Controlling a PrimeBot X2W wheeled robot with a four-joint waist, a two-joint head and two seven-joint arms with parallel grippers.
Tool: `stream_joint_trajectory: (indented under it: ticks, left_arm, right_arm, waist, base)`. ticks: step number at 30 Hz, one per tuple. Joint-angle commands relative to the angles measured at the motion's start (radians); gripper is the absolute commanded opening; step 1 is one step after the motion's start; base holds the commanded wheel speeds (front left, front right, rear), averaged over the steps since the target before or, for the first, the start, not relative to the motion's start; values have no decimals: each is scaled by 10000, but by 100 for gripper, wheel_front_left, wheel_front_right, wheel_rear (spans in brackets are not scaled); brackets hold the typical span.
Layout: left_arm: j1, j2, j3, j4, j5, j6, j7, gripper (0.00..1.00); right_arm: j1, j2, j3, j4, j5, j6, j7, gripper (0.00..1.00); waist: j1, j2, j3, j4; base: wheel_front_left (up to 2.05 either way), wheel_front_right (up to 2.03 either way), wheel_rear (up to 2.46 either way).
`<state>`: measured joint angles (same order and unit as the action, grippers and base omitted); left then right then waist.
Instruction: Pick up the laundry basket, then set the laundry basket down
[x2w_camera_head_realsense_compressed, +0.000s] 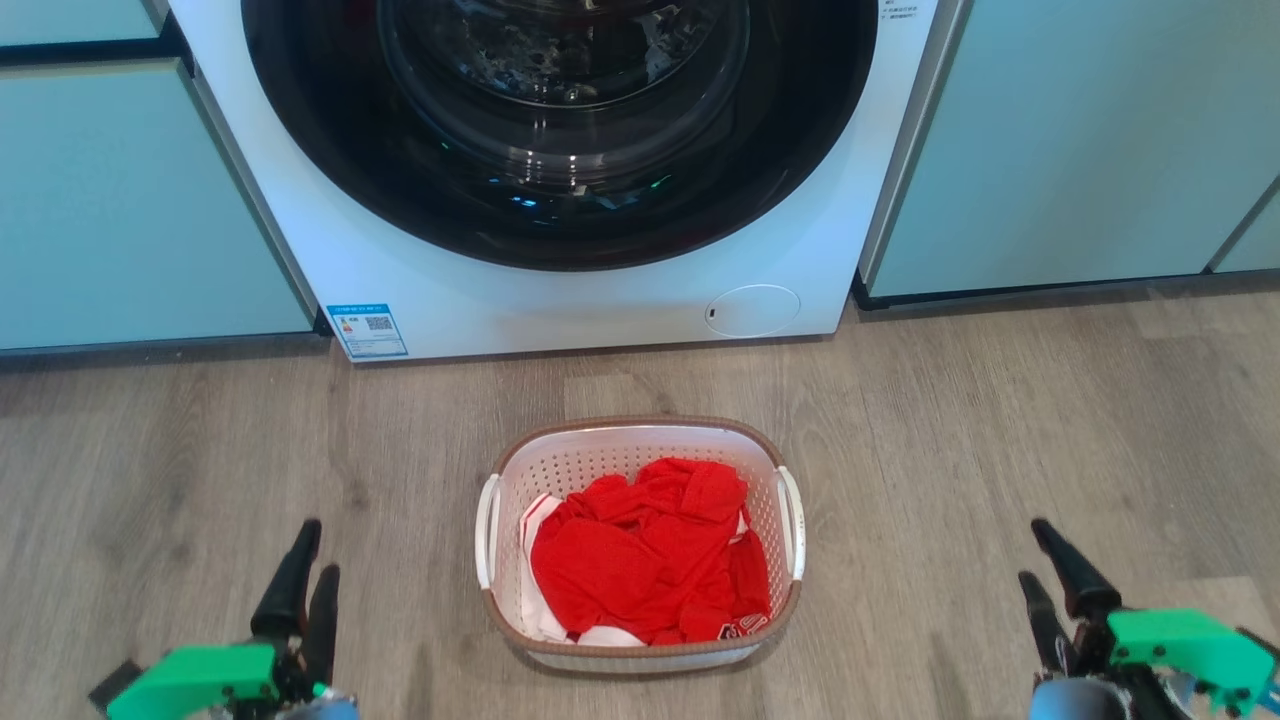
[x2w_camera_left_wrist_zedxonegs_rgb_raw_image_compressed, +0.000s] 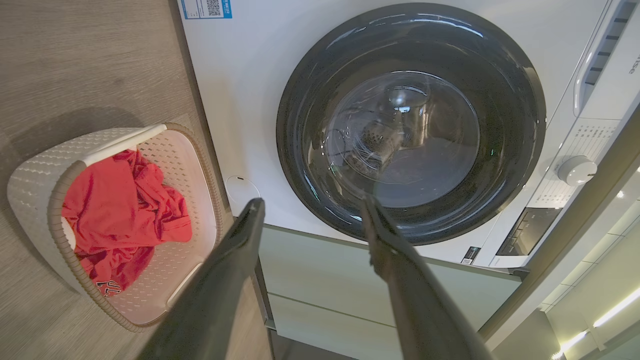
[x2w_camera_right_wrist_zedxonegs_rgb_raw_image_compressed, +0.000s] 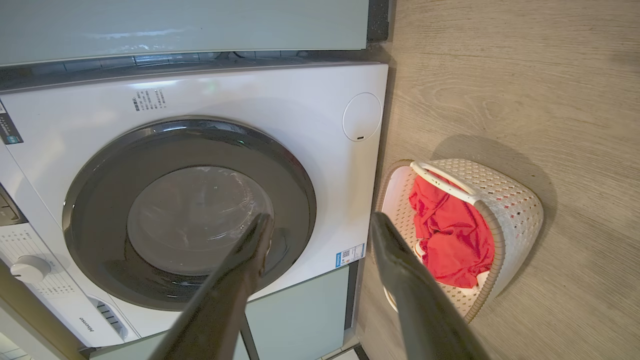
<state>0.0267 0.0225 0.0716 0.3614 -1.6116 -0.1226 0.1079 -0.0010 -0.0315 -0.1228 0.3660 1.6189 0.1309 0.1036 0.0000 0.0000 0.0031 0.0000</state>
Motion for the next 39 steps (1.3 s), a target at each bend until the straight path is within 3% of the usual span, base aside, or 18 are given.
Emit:
stream_joint_trajectory:
  ticks: [1, 19, 39]
  left_arm:
    - [-395, 70, -48, -380, 55, -4, -105, 100]
    - [-364, 99, -185, -866, 675, 43, -609, 100]
    - [-395, 133, -596, -1967, 3211, 631, -1201, 100]
  right_arm:
    - [-301, -36, 108, -343, -31, 0, -102, 100]
    - [-367, -57, 414, -613, -935, 0, -600, 100]
    - [-454, -82, 997, -1369, -4047, -1, -1186, 100]
  waist:
    - [0, 0, 0, -3]
    - [0, 0, -13, -22]
    - [0, 0, 10, -43]
  base:
    - [0, 0, 0]
    - [0, 0, 0]
    - [0, 0, 0]
